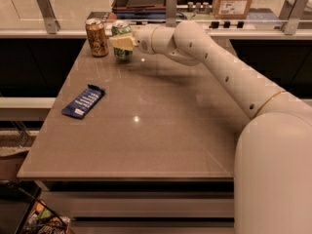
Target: Move green can near orange can
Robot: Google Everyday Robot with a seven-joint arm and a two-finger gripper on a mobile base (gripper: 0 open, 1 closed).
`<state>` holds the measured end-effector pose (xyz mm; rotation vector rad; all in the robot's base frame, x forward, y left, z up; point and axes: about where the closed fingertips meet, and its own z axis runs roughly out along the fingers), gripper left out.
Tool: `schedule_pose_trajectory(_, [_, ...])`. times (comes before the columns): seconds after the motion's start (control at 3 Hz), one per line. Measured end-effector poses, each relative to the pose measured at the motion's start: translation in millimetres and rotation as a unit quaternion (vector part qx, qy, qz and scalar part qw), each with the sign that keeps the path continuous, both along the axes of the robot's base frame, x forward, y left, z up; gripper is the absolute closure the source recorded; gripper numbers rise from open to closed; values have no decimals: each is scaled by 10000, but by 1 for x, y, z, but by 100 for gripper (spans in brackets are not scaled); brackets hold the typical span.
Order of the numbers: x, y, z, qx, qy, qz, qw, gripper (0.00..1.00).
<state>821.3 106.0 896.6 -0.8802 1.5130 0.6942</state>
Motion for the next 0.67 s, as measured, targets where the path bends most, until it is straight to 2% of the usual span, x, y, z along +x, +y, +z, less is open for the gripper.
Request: schedule_pose_trajectory(0.67, [5, 8, -8, -227, -86, 70, 9997, 100])
